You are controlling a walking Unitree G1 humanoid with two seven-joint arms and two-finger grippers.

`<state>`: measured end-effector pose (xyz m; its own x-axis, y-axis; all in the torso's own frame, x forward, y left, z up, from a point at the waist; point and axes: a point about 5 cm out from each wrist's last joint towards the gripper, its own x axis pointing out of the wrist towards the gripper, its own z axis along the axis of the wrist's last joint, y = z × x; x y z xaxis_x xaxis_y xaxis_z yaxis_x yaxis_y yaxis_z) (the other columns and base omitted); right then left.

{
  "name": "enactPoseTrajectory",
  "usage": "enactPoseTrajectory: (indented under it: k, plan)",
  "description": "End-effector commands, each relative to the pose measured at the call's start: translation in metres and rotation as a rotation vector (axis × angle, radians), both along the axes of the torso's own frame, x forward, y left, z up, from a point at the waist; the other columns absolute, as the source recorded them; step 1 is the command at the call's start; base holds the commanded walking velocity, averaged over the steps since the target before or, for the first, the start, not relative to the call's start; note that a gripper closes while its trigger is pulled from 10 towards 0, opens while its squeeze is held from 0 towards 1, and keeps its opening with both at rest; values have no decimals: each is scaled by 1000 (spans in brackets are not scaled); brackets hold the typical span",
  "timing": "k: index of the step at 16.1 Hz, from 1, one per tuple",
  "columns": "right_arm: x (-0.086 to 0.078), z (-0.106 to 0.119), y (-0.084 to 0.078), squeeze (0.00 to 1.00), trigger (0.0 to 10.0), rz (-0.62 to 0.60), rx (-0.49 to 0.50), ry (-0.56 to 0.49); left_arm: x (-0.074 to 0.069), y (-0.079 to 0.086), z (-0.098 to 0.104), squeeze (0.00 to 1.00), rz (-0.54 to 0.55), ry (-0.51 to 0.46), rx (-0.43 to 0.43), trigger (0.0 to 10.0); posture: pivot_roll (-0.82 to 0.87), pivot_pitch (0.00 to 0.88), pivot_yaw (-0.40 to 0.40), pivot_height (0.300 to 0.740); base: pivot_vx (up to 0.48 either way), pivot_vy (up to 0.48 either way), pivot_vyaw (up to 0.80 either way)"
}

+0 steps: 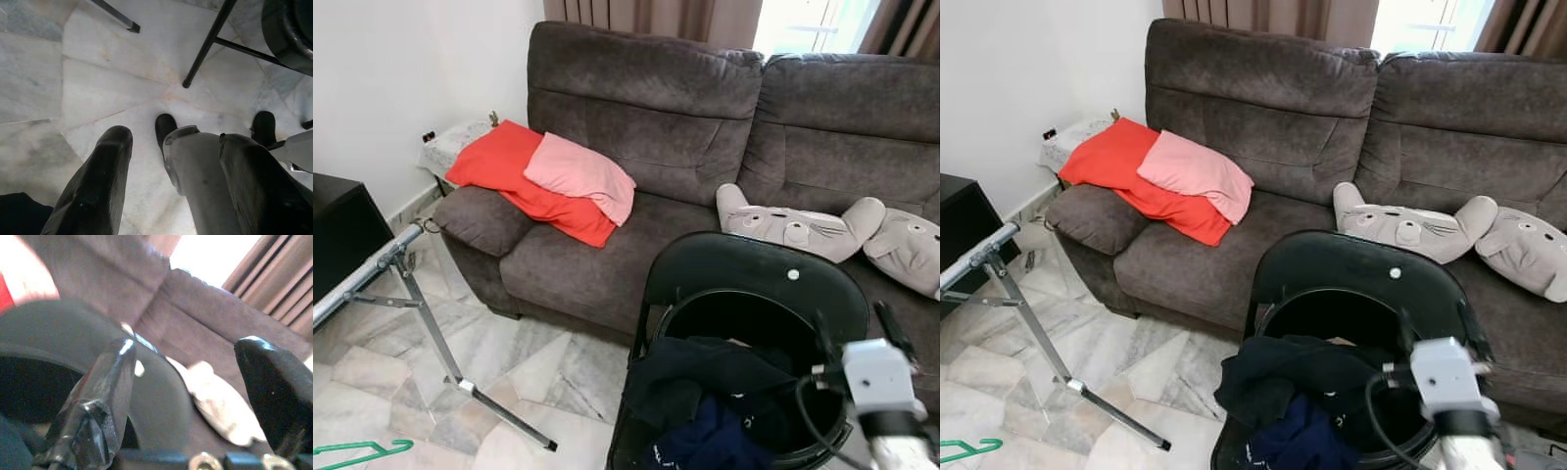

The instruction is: Hang hanger

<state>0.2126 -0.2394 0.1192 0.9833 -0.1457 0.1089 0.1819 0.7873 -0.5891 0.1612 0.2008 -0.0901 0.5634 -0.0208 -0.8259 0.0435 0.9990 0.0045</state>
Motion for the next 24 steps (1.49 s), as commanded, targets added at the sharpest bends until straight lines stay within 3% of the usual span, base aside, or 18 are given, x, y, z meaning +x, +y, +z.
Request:
enactPoseTrajectory:
  k: [1, 2, 3, 5, 7, 8, 9, 11, 12, 13, 15, 20, 24]
  plan:
    - [-6, -3, -1, 0, 10000, 23, -110, 92, -3, -7, -3, 0, -22, 17, -2, 10000, -59, 43, -17, 740, 0, 0, 0]
    - [-9, -6, 1, 0, 10000, 56, -173, 145, -3, -10, -3, 0, -25, 16, -5, 10000, -61, 42, -17, 740, 0, 0, 0]
    - [-15, -15, 2, 0, 10000, 97, -278, 268, -1, -18, -3, 0, -34, 14, -10, 10000, -68, 37, -19, 740, 0, 0, 0]
    - [-14, -22, 0, 0, 10000, 88, -331, 331, 2, -28, -3, 0, -42, 10, -17, 10000, -70, 30, -18, 740, 0, 0, 0]
    - [-6, -28, 12, 0, 10000, 153, -308, 349, 4, -39, -3, 0, -54, 6, -27, 10000, -72, 22, -12, 740, 0, 0, 0]
    - [-3, -32, 16, 94, 10000, 178, -314, 377, 4, -41, -3, 0, -57, 6, -27, 10000, -69, 18, -11, 740, 0, 0, 0]
    - [-1, -35, 17, 1000, 10000, 183, -306, 390, 4, -41, -3, 0, -58, 6, -27, 10000, -67, 15, -11, 740, 0, 0, 0]
    - [1, -46, 23, 1000, 10000, 225, -309, 450, 8, -32, -1, 0, -52, 2, -19, 10000, -65, 7, -9, 740, 0, 0, 0]
    - [2, -49, 24, 824, 10000, 235, -313, 461, 9, -28, -1, 0, -50, 2, -16, 10000, -63, 7, -8, 740, 0, 0, 0]
    - [3, -50, 23, 0, 10000, 238, -319, 466, 10, -22, 1, 0, -46, 0, -10, 10000, -62, 5, -8, 740, 0, 0, 0]
    - [5, -51, 24, 0, 10000, 239, -311, 469, 10, -21, 1, 0, -47, 2, -7, 10000, -66, 6, -5, 740, 0, 0, 0]
    - [8, -56, 24, 0, 10000, 244, -307, 489, 10, -34, -1, 0, -55, 6, -17, 10000, -64, 19, -6, 740, 0, 0, 0]
    - [17, -57, 22, 0, 10000, 240, -311, 480, 8, -25, -1, 0, -45, 8, -9, 10000, -63, 27, -6, 740, 0, 0, 0]
